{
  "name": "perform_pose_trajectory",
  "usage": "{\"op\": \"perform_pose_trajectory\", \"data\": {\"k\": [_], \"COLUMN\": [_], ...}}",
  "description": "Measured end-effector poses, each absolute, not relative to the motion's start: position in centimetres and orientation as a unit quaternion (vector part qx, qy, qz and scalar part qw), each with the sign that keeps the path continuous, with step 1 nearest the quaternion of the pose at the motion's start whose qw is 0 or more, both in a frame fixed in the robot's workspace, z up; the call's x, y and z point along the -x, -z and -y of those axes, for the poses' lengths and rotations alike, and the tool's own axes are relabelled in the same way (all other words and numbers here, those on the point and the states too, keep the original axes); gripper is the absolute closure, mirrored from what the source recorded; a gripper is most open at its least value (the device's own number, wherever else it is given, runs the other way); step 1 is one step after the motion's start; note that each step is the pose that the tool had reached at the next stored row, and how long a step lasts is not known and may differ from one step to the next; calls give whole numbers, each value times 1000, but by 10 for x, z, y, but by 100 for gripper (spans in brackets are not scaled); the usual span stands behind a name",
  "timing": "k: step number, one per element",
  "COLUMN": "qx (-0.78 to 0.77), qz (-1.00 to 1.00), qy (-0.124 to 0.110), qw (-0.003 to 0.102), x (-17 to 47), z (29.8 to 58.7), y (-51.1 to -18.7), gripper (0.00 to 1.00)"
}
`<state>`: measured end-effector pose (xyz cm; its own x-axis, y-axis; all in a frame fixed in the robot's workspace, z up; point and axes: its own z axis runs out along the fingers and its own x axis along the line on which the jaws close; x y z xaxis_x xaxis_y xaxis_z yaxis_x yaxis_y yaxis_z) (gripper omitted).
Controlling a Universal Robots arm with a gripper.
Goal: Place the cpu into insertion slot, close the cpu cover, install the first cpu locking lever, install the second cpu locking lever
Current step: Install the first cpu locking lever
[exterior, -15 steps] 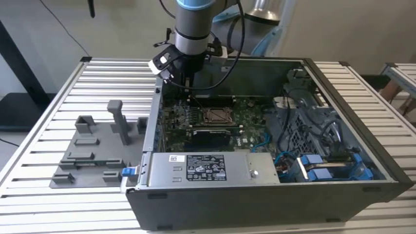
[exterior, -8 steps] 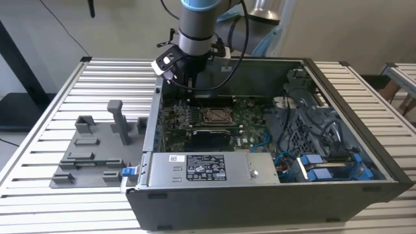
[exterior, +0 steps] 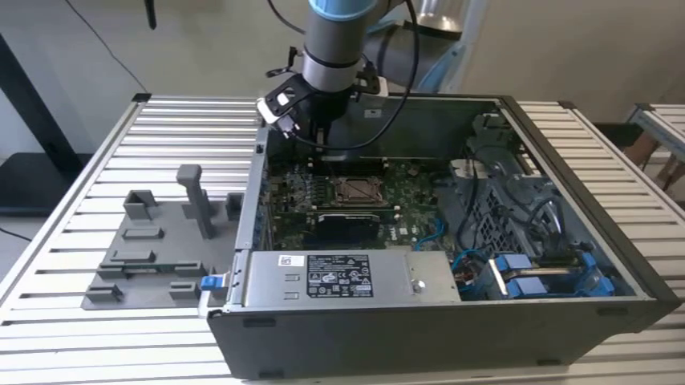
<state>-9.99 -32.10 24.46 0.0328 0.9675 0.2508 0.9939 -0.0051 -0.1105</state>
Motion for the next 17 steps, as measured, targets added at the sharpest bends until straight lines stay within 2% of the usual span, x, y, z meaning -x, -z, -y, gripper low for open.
{"op": "perform_pose_trajectory", "data": {"k": [17], "qx": [705], "qz": [690], "qy": [57], "qw": [153], "x": [68], "z": [333], "y": [-254], "gripper": [89]}}
